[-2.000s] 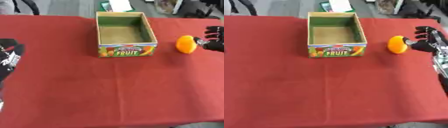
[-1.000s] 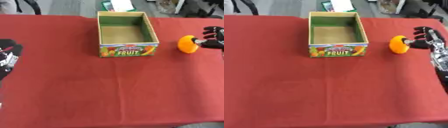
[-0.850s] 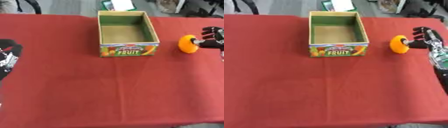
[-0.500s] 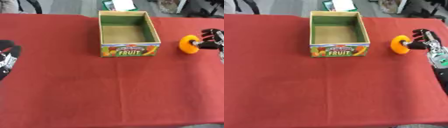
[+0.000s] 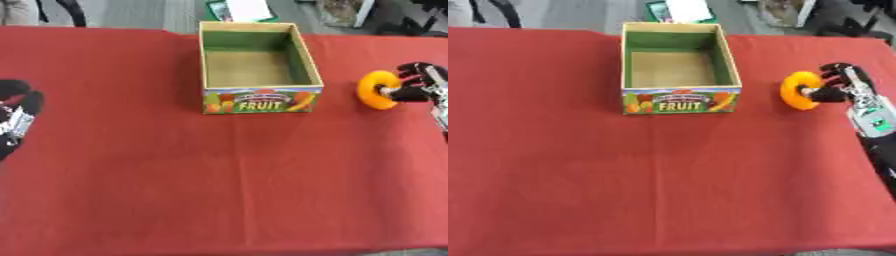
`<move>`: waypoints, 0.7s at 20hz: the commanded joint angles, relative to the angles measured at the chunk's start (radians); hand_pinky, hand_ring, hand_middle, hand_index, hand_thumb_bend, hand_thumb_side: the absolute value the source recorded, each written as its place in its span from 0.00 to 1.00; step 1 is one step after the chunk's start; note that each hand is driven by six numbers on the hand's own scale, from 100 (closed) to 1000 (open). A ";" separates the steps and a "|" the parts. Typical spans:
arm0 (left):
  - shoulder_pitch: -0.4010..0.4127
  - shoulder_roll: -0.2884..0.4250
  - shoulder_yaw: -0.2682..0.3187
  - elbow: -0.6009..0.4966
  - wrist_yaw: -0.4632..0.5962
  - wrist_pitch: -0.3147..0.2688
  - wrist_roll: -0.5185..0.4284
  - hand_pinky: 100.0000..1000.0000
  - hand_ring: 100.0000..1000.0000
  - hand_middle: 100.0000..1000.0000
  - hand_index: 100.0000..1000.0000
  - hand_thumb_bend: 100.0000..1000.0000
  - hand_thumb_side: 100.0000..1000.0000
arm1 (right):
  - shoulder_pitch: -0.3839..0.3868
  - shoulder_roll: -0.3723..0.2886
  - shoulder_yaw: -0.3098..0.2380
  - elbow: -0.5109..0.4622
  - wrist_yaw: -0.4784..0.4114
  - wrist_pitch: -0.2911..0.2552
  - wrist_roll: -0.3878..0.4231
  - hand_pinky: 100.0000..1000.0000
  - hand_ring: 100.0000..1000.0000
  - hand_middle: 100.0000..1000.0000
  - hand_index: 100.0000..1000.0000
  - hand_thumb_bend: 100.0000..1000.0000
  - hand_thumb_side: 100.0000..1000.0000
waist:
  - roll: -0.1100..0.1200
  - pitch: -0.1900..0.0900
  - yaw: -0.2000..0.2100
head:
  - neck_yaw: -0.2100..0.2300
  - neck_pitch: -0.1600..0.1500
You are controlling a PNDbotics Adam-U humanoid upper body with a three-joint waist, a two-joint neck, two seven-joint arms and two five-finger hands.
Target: Pick up objects on the table and place them in the box.
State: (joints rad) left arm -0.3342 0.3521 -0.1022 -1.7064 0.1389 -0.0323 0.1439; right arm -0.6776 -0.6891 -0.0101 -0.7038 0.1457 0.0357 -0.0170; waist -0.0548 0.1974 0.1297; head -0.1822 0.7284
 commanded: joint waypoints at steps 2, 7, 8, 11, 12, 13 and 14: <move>-0.016 0.017 0.002 -0.019 0.005 -0.001 -0.001 0.69 0.75 0.60 0.60 0.57 0.32 | -0.013 -0.020 0.006 -0.003 0.052 -0.009 0.040 0.74 0.70 0.59 0.68 0.15 0.00 | 0.002 -0.011 0.000 | 0.000 -0.003; -0.016 0.017 0.003 -0.019 0.005 -0.001 -0.001 0.69 0.75 0.60 0.60 0.57 0.32 | -0.011 -0.020 0.002 -0.012 0.123 -0.006 0.043 0.65 0.58 0.40 0.46 0.00 0.00 | 0.002 -0.012 -0.002 | 0.002 -0.001; -0.016 0.018 0.003 -0.019 0.005 -0.001 0.000 0.69 0.75 0.60 0.60 0.57 0.32 | -0.010 -0.020 0.000 -0.015 0.135 -0.004 0.031 0.63 0.57 0.37 0.44 0.00 0.00 | 0.002 -0.013 -0.002 | 0.002 0.000; -0.016 0.018 0.003 -0.020 0.005 0.000 0.000 0.69 0.75 0.60 0.60 0.57 0.32 | -0.008 -0.021 -0.005 -0.023 0.163 -0.003 -0.020 0.56 0.50 0.23 0.30 0.00 0.00 | 0.003 -0.014 -0.003 | 0.002 0.001; -0.016 0.018 0.003 -0.020 0.005 0.000 0.000 0.69 0.75 0.60 0.60 0.57 0.32 | -0.007 -0.022 -0.007 -0.026 0.169 -0.002 -0.043 0.54 0.47 0.20 0.26 0.00 0.00 | 0.003 -0.014 -0.003 | 0.003 0.001; -0.016 0.018 0.003 -0.020 0.005 0.000 0.001 0.69 0.75 0.60 0.60 0.57 0.32 | -0.007 -0.022 -0.009 -0.030 0.173 -0.002 -0.067 0.52 0.45 0.16 0.22 0.00 0.00 | 0.003 -0.015 -0.003 | 0.003 0.001; -0.015 0.018 0.003 -0.021 0.005 0.000 0.001 0.69 0.75 0.60 0.60 0.57 0.32 | -0.006 -0.023 -0.010 -0.036 0.175 -0.004 -0.092 0.50 0.43 0.13 0.19 0.00 0.00 | 0.003 -0.015 -0.004 | 0.003 0.001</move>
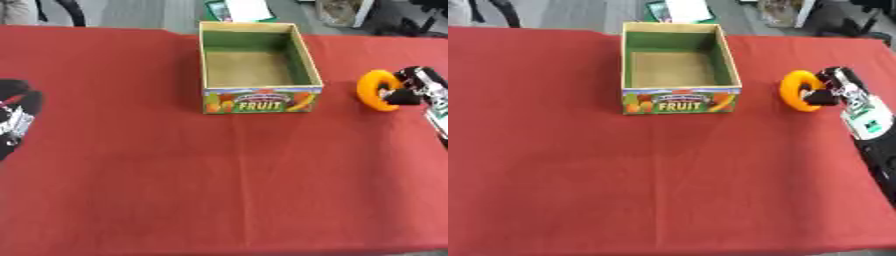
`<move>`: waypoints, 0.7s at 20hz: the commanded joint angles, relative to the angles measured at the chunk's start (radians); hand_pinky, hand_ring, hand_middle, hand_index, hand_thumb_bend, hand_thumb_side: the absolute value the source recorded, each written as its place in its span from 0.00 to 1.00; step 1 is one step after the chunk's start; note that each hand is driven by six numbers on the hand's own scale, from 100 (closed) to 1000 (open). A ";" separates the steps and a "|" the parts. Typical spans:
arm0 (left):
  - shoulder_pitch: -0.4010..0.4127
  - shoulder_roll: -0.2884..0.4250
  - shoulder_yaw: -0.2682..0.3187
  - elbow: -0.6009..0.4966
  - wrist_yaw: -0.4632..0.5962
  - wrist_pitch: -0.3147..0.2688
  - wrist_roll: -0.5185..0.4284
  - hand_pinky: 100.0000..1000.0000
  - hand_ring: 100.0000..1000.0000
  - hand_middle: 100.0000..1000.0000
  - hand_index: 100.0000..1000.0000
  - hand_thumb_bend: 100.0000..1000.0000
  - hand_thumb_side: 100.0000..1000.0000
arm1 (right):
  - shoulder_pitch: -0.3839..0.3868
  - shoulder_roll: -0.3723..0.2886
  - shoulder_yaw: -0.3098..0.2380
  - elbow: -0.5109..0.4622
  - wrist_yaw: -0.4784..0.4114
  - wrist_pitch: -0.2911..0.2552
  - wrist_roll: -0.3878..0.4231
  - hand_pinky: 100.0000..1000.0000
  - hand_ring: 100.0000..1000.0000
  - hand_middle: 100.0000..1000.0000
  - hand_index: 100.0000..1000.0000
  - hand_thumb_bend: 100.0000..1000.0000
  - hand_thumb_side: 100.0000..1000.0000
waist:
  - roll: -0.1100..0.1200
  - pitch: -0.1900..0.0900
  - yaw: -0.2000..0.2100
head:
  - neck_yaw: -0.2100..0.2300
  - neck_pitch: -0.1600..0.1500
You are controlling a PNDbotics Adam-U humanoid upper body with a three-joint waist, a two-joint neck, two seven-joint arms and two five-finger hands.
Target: Pick up objects on the table and place them in the box.
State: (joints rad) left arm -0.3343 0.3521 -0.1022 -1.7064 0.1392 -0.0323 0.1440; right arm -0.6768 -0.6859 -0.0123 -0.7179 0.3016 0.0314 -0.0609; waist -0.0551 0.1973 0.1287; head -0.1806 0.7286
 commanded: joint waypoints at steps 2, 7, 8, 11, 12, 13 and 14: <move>-0.015 0.019 0.004 -0.021 0.005 0.000 0.001 0.69 0.75 0.60 0.60 0.57 0.32 | -0.006 -0.027 -0.009 -0.039 0.014 -0.004 -0.089 0.48 0.41 0.10 0.17 0.00 0.00 | 0.003 -0.016 -0.005 | 0.002 0.001; -0.014 0.019 0.004 -0.020 0.006 -0.001 0.001 0.69 0.75 0.61 0.60 0.57 0.32 | -0.009 -0.041 -0.004 -0.125 -0.013 -0.011 -0.146 0.47 0.40 0.09 0.17 0.00 0.00 | 0.002 -0.019 -0.009 | 0.004 0.001; -0.013 0.019 0.004 -0.020 0.006 -0.001 0.001 0.69 0.75 0.61 0.60 0.57 0.32 | -0.013 -0.044 -0.002 -0.146 -0.018 -0.011 -0.149 0.47 0.40 0.09 0.17 0.00 0.00 | 0.001 -0.020 -0.010 | 0.004 0.001; -0.012 0.019 0.003 -0.019 0.008 -0.001 0.001 0.69 0.75 0.61 0.60 0.57 0.32 | -0.032 -0.045 0.006 -0.201 -0.031 -0.006 -0.151 0.47 0.40 0.09 0.17 0.00 0.00 | -0.001 -0.023 -0.008 | 0.004 0.002; -0.011 0.019 0.002 -0.019 0.008 -0.001 0.000 0.69 0.75 0.61 0.60 0.57 0.32 | -0.041 -0.044 0.010 -0.218 -0.033 -0.005 -0.149 0.47 0.40 0.09 0.17 0.00 0.00 | -0.001 -0.024 -0.007 | 0.004 0.002; -0.011 0.019 0.002 -0.018 0.008 -0.001 -0.001 0.69 0.75 0.61 0.60 0.57 0.32 | -0.051 -0.042 0.014 -0.234 -0.034 -0.004 -0.147 0.47 0.40 0.09 0.17 0.00 0.00 | -0.002 -0.025 -0.005 | 0.004 0.003; -0.010 0.019 0.001 -0.018 0.008 -0.001 -0.001 0.69 0.75 0.61 0.60 0.57 0.32 | -0.064 -0.039 0.020 -0.251 -0.035 -0.004 -0.142 0.47 0.40 0.09 0.17 0.00 0.00 | -0.002 -0.026 -0.002 | 0.003 0.004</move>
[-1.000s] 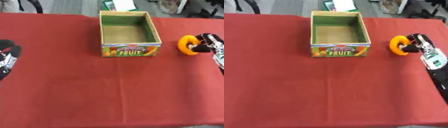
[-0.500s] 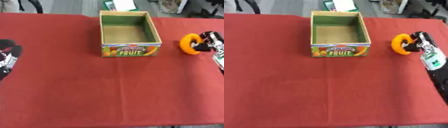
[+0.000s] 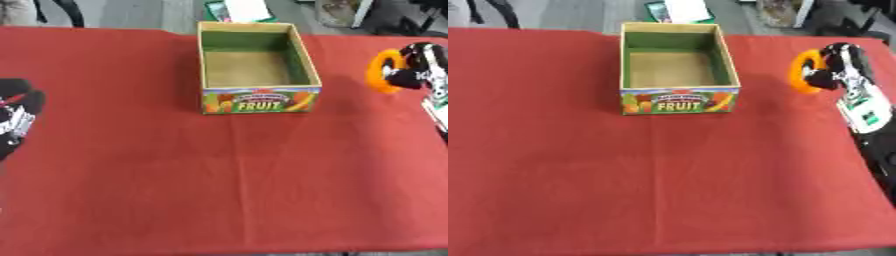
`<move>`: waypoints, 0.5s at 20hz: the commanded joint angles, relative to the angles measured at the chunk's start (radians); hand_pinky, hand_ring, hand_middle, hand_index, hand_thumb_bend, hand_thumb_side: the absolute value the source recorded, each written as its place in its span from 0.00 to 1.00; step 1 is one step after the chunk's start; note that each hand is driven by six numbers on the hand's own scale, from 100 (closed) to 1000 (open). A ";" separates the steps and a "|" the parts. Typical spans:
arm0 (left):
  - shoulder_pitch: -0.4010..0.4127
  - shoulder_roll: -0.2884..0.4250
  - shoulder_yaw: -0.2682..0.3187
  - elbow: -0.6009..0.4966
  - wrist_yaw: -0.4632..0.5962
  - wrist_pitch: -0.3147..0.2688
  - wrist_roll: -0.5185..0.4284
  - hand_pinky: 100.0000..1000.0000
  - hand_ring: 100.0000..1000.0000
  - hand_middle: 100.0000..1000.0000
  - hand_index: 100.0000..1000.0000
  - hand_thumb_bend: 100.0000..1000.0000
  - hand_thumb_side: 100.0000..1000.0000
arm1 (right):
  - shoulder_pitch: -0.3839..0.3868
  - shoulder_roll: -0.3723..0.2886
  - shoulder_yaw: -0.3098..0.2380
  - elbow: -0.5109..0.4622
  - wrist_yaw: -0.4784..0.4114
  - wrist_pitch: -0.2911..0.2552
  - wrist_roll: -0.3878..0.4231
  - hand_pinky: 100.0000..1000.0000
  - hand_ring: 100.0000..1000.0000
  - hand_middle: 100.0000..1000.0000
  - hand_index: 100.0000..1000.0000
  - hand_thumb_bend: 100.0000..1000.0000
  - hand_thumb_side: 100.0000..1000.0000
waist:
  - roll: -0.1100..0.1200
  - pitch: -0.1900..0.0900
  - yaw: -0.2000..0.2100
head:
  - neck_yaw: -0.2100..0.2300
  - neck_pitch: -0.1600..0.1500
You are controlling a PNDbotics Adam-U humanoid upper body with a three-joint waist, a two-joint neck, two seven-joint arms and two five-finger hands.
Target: Pick up objects on the table and place them in the box.
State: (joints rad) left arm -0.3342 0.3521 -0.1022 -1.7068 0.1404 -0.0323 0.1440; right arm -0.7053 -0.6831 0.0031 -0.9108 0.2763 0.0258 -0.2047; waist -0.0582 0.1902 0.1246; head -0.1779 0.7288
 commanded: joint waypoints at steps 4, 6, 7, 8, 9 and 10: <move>-0.010 0.020 -0.001 -0.017 0.007 -0.001 -0.004 0.69 0.75 0.61 0.60 0.58 0.32 | -0.090 -0.024 0.032 -0.098 0.004 0.005 0.026 0.47 0.41 0.09 0.17 0.00 0.00 | -0.001 -0.024 0.013 | -0.004 0.007; -0.011 0.020 -0.004 -0.017 0.007 0.000 -0.007 0.69 0.75 0.61 0.60 0.57 0.32 | -0.120 -0.006 0.047 -0.101 0.023 0.003 0.042 0.47 0.41 0.10 0.17 0.00 0.00 | -0.001 -0.026 0.020 | -0.007 0.008; -0.012 0.019 -0.005 -0.017 0.008 0.000 -0.008 0.69 0.75 0.61 0.60 0.57 0.32 | -0.133 0.003 0.053 -0.100 0.034 0.002 0.049 0.47 0.41 0.10 0.18 0.00 0.00 | -0.002 -0.026 0.025 | -0.009 0.007; -0.014 0.018 -0.007 -0.017 0.008 0.001 -0.010 0.69 0.75 0.61 0.60 0.57 0.32 | -0.146 0.013 0.058 -0.096 0.045 0.001 0.056 0.47 0.41 0.10 0.18 0.00 0.00 | -0.002 -0.026 0.031 | -0.011 0.007; -0.015 0.018 -0.009 -0.018 0.008 0.001 -0.011 0.69 0.75 0.61 0.60 0.58 0.32 | -0.159 0.024 0.063 -0.089 0.057 -0.001 0.062 0.47 0.41 0.11 0.18 0.00 0.00 | -0.002 -0.027 0.036 | -0.014 0.007; -0.017 0.017 -0.010 -0.019 0.009 0.001 -0.013 0.69 0.75 0.61 0.60 0.58 0.32 | -0.171 0.036 0.066 -0.080 0.067 -0.002 0.066 0.48 0.41 0.11 0.18 0.00 0.00 | -0.002 -0.027 0.042 | -0.017 0.007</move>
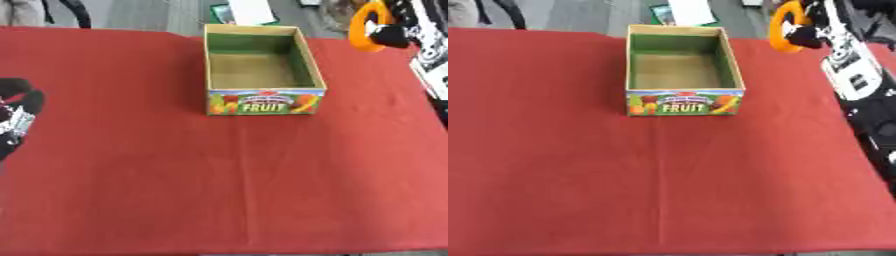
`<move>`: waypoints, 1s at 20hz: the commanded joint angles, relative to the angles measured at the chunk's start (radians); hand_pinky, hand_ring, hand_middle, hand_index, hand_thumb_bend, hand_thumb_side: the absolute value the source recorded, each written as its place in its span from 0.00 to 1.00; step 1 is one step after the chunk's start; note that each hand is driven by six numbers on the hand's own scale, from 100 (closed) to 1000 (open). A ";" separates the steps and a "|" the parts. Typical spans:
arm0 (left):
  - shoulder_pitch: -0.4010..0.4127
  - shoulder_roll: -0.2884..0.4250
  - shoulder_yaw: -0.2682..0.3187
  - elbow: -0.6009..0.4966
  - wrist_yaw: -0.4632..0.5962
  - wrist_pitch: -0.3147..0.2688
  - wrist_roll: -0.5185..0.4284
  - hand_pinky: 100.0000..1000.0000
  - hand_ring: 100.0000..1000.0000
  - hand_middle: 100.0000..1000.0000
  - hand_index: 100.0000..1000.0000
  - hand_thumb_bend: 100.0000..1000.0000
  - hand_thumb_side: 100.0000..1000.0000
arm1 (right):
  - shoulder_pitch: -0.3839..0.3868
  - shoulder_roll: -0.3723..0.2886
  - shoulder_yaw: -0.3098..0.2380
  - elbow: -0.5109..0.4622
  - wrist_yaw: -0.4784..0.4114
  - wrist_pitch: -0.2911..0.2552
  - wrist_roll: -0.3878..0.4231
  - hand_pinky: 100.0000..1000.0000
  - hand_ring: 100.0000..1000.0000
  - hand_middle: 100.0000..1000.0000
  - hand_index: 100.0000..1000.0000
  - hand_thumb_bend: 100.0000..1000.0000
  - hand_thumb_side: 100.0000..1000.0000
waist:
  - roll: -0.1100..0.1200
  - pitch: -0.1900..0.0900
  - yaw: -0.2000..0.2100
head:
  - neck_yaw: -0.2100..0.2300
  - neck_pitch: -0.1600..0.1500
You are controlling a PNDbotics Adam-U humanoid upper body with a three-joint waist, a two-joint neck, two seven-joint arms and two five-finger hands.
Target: Pick up objects on the table and place them in the box.
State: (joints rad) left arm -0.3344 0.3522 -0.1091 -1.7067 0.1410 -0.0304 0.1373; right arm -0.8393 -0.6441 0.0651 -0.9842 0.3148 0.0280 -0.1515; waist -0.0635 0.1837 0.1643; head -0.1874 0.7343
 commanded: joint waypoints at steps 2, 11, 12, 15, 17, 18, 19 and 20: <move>-0.021 0.015 -0.006 -0.021 0.009 0.000 -0.009 0.69 0.75 0.61 0.60 0.58 0.32 | -0.058 0.022 0.011 0.016 0.049 -0.008 0.021 0.48 0.42 0.12 0.19 0.00 0.00 | 0.002 -0.020 0.015 | -0.012 -0.001; -0.034 0.006 -0.013 -0.024 0.012 0.001 -0.016 0.69 0.75 0.61 0.60 0.58 0.32 | -0.106 0.123 0.040 0.094 0.140 -0.048 0.062 0.51 0.45 0.16 0.24 0.00 0.00 | -0.001 -0.013 0.048 | -0.029 -0.008; -0.034 0.005 -0.013 -0.023 0.013 0.001 -0.017 0.69 0.75 0.61 0.60 0.59 0.32 | -0.109 0.133 0.043 0.101 0.150 -0.052 0.069 0.52 0.46 0.17 0.24 0.00 0.00 | -0.001 -0.012 0.049 | -0.030 -0.008; -0.038 0.003 -0.016 -0.024 0.013 0.001 -0.019 0.69 0.75 0.61 0.60 0.58 0.32 | -0.117 0.166 0.055 0.121 0.180 -0.066 0.089 0.53 0.48 0.21 0.29 0.00 0.00 | 0.001 -0.010 0.052 | -0.036 -0.009; -0.039 0.001 -0.016 -0.024 0.014 0.001 -0.019 0.68 0.75 0.61 0.60 0.58 0.32 | -0.120 0.185 0.058 0.131 0.188 -0.075 0.103 0.55 0.50 0.27 0.36 0.00 0.00 | 0.002 -0.009 0.054 | -0.040 -0.011; -0.039 0.001 -0.016 -0.023 0.014 0.002 -0.019 0.68 0.75 0.61 0.60 0.58 0.32 | -0.121 0.193 0.060 0.136 0.188 -0.079 0.112 0.57 0.52 0.32 0.41 0.00 0.00 | 0.003 -0.009 0.054 | -0.041 -0.011; -0.039 0.001 -0.017 -0.024 0.014 0.002 -0.019 0.68 0.75 0.62 0.60 0.58 0.32 | -0.122 0.200 0.065 0.138 0.188 -0.086 0.123 0.58 0.55 0.39 0.47 0.03 0.00 | 0.004 -0.009 0.054 | -0.042 -0.011; -0.039 0.000 -0.017 -0.024 0.015 0.002 -0.020 0.68 0.75 0.62 0.60 0.58 0.32 | -0.123 0.204 0.069 0.138 0.190 -0.093 0.134 0.59 0.57 0.42 0.51 0.06 0.00 | 0.004 -0.009 0.054 | -0.043 -0.011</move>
State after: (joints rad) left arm -0.3567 0.3426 -0.1273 -1.7122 0.1492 -0.0279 0.1214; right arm -0.9334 -0.4267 0.1336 -0.8387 0.4934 -0.0567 -0.0296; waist -0.0655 0.1898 0.2180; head -0.2255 0.7326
